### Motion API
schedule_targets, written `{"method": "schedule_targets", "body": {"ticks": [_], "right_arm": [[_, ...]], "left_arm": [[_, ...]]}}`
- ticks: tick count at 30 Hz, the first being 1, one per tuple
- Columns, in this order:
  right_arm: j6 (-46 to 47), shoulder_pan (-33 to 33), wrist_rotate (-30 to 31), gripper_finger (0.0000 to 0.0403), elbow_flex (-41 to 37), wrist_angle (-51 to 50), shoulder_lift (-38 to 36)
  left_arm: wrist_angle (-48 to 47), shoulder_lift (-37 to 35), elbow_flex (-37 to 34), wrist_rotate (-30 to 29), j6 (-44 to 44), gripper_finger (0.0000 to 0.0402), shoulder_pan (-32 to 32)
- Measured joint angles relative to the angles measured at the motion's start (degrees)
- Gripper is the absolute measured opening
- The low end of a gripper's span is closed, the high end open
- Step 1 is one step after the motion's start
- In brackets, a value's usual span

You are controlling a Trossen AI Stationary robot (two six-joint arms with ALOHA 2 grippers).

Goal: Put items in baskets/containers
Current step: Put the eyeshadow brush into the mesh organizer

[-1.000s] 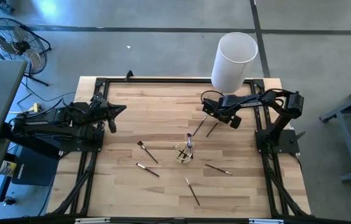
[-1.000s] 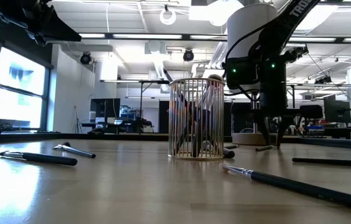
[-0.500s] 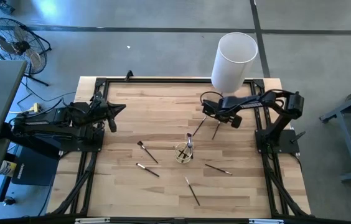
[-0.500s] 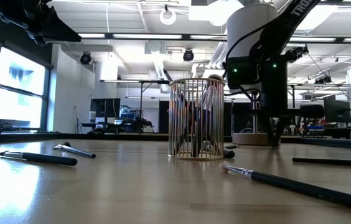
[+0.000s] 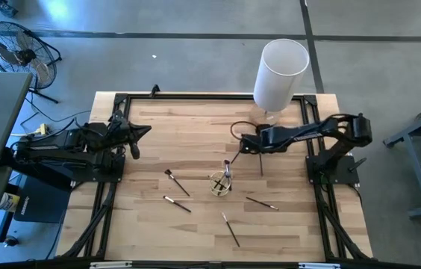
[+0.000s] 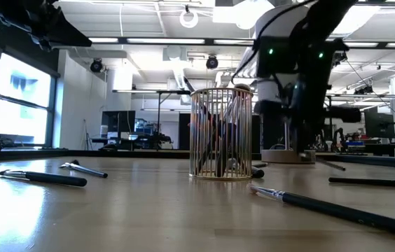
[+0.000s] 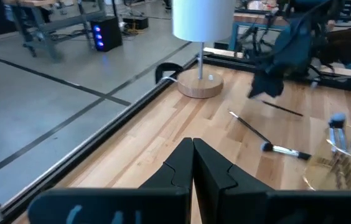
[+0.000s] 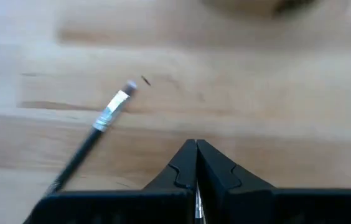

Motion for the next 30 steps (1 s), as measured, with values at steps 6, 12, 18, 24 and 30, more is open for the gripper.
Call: {"method": "schedule_targets", "body": {"ticks": [6,12,18,24,30], "right_arm": [[-6.88,7.81,9.12,0.0,0.02,-0.11,-8.04],[-19.69,18.44,20.95,0.0,0.02,6.55,-16.0],[-40.29,27.1,31.68,0.0,0.02,22.17,-19.71],[-62.05,28.73,26.24,0.0,0.02,41.6,-17.38],[-76.78,25.41,7.29,0.0,0.02,61.85,-12.35]], "left_arm": [[0.02,0.83,0.0,2.57,-0.21,0.0,0.0],[0.81,2.83,0.0,2.98,-2.46,0.0,0.0],[3.6,6.28,0.0,4.92,-4.49,0.0,0.0],[7.28,10.53,0.0,7.51,-7.49,0.0,0.0],[9.85,15.16,0.0,9.26,-9.39,0.0,0.0]]}}
